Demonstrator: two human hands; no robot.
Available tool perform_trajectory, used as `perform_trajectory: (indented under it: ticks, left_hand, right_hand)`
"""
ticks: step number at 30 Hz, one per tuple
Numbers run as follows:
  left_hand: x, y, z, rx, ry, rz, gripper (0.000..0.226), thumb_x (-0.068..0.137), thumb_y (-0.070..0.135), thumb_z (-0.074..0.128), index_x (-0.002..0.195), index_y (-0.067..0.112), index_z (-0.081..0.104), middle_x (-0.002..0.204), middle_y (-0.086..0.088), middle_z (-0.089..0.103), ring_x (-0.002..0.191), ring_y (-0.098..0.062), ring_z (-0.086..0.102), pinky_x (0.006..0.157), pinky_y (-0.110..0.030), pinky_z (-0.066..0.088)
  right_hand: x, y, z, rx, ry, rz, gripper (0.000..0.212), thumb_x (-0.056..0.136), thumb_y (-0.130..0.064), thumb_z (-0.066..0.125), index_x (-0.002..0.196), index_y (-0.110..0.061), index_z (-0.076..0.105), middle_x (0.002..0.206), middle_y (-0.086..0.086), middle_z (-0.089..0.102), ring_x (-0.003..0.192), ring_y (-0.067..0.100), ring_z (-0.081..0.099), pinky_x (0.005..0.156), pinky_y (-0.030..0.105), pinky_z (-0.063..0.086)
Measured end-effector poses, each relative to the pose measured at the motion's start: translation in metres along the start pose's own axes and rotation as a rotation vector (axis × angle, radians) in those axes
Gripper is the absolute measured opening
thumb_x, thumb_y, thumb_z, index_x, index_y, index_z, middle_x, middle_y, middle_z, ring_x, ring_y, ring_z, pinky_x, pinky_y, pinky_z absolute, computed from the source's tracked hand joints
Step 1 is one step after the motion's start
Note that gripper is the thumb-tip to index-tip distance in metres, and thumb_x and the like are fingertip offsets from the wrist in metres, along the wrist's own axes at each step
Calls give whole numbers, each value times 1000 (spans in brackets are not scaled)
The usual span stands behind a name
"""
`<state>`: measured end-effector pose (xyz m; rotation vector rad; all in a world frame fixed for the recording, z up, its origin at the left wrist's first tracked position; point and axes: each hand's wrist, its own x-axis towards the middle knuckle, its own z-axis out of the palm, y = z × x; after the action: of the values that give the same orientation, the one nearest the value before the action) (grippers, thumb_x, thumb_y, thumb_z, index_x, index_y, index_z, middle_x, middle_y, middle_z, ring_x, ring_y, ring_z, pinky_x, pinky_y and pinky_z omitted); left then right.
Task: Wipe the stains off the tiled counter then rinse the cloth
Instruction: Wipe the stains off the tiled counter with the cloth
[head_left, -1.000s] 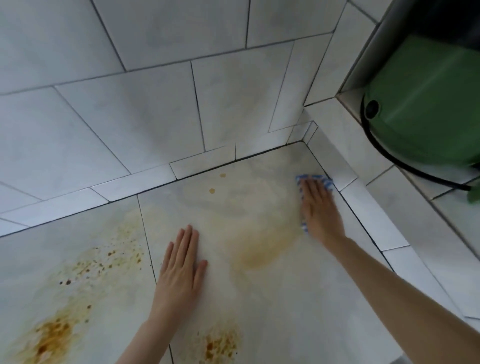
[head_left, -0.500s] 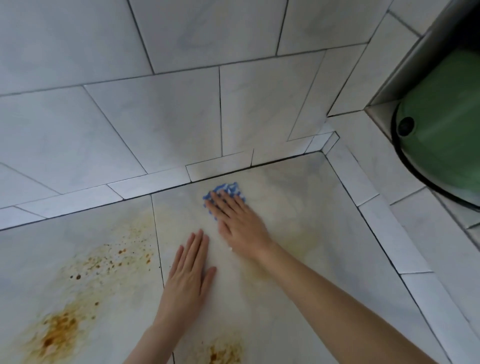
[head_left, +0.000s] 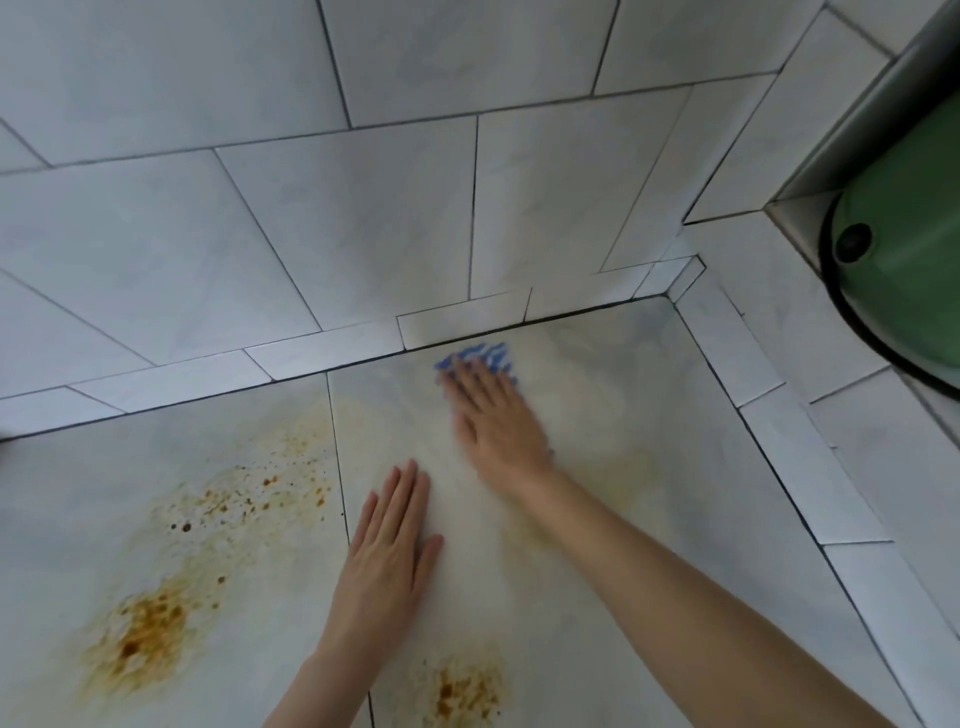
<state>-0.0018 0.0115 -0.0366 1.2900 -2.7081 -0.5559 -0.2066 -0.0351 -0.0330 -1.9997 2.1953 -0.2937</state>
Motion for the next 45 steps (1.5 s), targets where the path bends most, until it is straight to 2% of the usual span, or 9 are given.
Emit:
perform_trajectory:
  ticks: [5, 9, 13, 17, 23, 29, 32, 39, 45]
  left_hand:
    - [-18, -3, -2, -13, -14, -19, 59, 98, 42, 24, 150, 16, 15, 158, 2, 10, 145, -12, 3, 117, -27, 0]
    - [-25, -1, -3, 1, -28, -21, 58, 98, 41, 23, 150, 17, 12, 158, 2, 7, 145, -11, -1, 116, -26, -3]
    - [-34, 0, -6, -13, -36, -24, 57, 98, 41, 21, 150, 17, 13, 158, 2, 6, 144, -9, -4, 116, -23, -5]
    - [-49, -3, -9, -68, -45, -21, 56, 98, 42, 18, 148, 19, 20, 156, 3, 13, 144, -6, -2, 115, -19, -5]
    - [-67, -16, -20, -117, -65, 59, 56, 99, 46, 8, 146, 21, 27, 155, 5, 18, 143, -7, 8, 115, -17, 1]
    - [-89, -25, -25, -109, -90, 58, 60, 96, 50, -1, 147, 27, 20, 156, 9, 10, 144, -6, 2, 116, -18, -3]
    - [-98, -29, -26, -109, -95, 60, 60, 96, 50, 1, 147, 26, 21, 156, 8, 11, 144, -8, 5, 116, -21, 0]
    - [-112, -39, -25, -84, -119, 65, 67, 93, 56, -4, 147, 25, 21, 155, 10, 10, 144, -8, 5, 116, -20, -1]
    - [-115, -40, -24, -68, -131, 81, 68, 91, 57, -9, 148, 27, 13, 156, 10, 3, 141, 0, -13, 115, -20, -7]
  right_hand:
    - [-73, 34, -3, -78, -46, -236, 52, 95, -29, 30, 145, -19, 28, 150, 2, 34, 141, 20, 25, 115, 36, 14]
    - [-117, 127, -21, -197, -73, 164, 84, 76, -22, 55, 148, -11, 14, 149, 18, 32, 139, 34, 26, 113, 43, 16]
    - [-142, 107, -21, -127, 59, 437, 67, 87, -21, 50, 147, -9, 21, 152, 15, 26, 139, 34, 26, 116, 38, 7]
    - [-163, -9, 8, 42, 65, 170, 49, 98, -33, 21, 144, -17, 29, 151, 2, 26, 141, 21, 19, 112, 41, 15]
    - [-194, -52, 11, 21, -58, -115, 53, 95, -29, 29, 147, -27, 23, 154, -3, 25, 143, 15, 16, 115, 35, 10]
    - [-236, 52, -20, -133, -56, 347, 72, 78, -20, 54, 144, -6, 28, 148, 16, 34, 138, 32, 26, 114, 37, 8]
    - [-244, 28, -14, -92, 44, 581, 53, 96, -26, 21, 144, -5, 30, 151, 14, 29, 140, 31, 23, 116, 31, -3]
    - [-260, -141, 28, 72, 1, 159, 52, 99, -32, 24, 149, -23, 17, 157, -1, 17, 145, 19, 10, 115, 38, 9]
    - [-298, -60, 11, -84, -33, 177, 51, 101, -34, 9, 149, -19, 19, 154, 6, 24, 141, 26, 21, 114, 37, 12]
